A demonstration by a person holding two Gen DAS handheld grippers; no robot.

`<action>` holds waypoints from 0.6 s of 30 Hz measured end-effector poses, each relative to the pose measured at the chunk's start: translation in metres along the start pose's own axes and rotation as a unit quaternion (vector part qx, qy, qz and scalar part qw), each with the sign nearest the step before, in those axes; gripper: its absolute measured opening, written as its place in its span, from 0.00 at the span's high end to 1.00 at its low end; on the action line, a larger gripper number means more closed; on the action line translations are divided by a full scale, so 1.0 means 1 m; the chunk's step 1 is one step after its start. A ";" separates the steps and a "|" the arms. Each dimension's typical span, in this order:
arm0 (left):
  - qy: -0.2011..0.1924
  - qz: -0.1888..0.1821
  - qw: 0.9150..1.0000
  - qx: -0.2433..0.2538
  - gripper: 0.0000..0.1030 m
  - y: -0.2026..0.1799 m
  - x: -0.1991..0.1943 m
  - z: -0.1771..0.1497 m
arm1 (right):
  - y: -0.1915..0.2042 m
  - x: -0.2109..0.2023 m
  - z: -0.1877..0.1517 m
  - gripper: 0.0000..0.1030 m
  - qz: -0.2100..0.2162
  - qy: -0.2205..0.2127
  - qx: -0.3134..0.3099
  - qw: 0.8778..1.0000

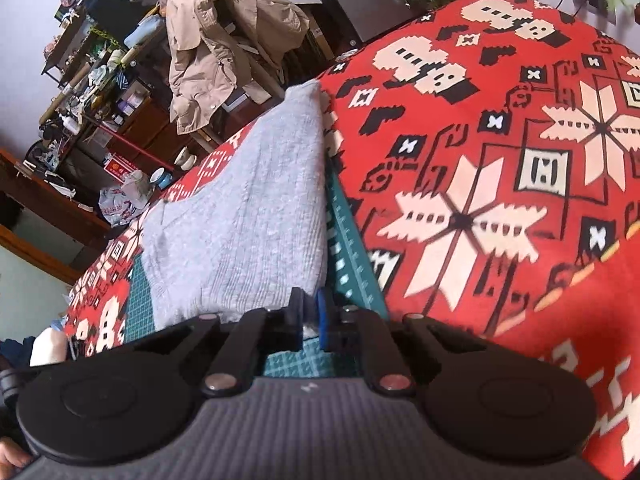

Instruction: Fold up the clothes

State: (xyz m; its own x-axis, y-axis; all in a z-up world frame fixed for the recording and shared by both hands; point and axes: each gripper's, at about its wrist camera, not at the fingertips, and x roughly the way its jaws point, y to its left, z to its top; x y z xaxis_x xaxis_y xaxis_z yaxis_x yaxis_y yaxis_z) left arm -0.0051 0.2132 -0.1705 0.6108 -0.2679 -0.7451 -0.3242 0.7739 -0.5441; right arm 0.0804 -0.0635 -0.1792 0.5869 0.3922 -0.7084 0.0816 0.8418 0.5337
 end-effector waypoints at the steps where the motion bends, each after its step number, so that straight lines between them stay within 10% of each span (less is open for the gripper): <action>1: -0.002 -0.004 1.000 -0.004 1.00 0.002 -0.004 0.000 | 0.002 -0.003 -0.003 0.94 0.003 0.001 -0.001 1.000; 18: 0.019 -0.041 0.999 -0.003 1.00 0.032 -0.080 -0.054 | 0.014 -0.070 -0.079 0.94 0.012 0.035 -0.030 0.999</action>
State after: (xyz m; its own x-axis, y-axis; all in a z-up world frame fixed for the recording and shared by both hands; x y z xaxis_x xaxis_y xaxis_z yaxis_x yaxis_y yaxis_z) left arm -0.1034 0.2284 -0.1493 0.6080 -0.3525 -0.7114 -0.2784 0.7445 -0.6069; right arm -0.0234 -0.0498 -0.1585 0.5303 0.4356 -0.7273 0.0183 0.8518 0.5236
